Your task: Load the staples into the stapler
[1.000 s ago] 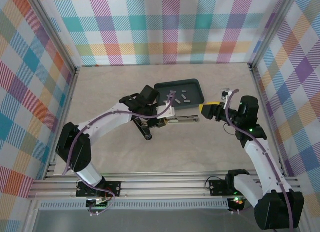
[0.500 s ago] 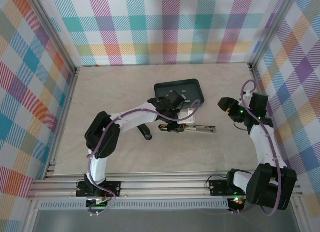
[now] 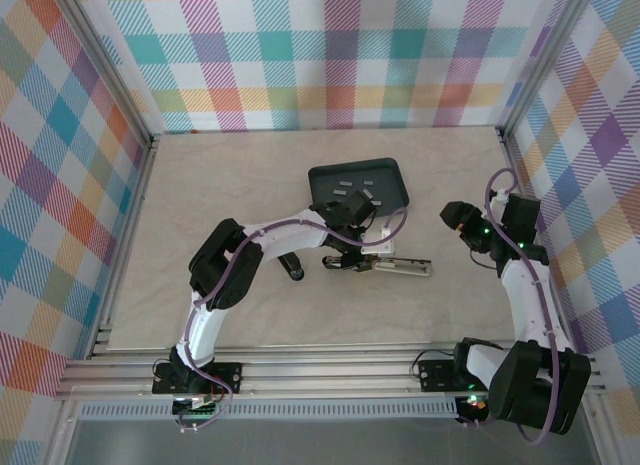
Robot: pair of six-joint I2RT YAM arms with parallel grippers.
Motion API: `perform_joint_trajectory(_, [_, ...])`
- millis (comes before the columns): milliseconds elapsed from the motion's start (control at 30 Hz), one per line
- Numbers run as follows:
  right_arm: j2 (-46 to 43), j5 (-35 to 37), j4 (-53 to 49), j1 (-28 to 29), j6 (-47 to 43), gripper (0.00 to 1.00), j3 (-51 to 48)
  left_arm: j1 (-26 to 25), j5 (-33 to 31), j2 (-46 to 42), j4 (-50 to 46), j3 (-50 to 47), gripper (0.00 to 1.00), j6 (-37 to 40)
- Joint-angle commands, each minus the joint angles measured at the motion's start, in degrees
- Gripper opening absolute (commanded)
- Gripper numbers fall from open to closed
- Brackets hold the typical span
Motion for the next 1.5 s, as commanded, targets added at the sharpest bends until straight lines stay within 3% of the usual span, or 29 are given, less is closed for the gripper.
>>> perform_joint_trajectory(0, [-0.4,-4.5,2.3,-0.6,-1.6,0.65,-1.6,0.2,1.6,0.3,2.3,2.2,0.08,0.6])
perform_joint_trajectory(833, [0.3,-8.6,4.6,-0.5,-2.0,0.65,-2.3,4.6,1.5,-1.6,-0.6,-2.7,0.15,5.7])
perform_joint_trajectory(900, [0.4,-8.7,4.6,-0.6,-2.0,0.65,-2.3,4.7,1.5,-1.5,-0.8,-2.6,0.19,6.0])
perform_joint_trajectory(1133, [0.1,-9.3,4.9,-0.5,-1.8,0.65,-2.6,5.1,2.7,-3.5,-1.6,-2.7,0.52,6.7])
perform_joint_trajectory(1333, [-0.4,-10.7,7.3,-0.3,-0.8,0.65,-3.4,6.3,5.5,-8.8,-5.7,-2.7,0.55,11.0])
perform_joint_trajectory(1467, [-0.4,-12.0,11.9,2.0,-0.5,0.66,-4.9,9.1,10.3,-12.5,-17.0,0.7,0.54,19.3])
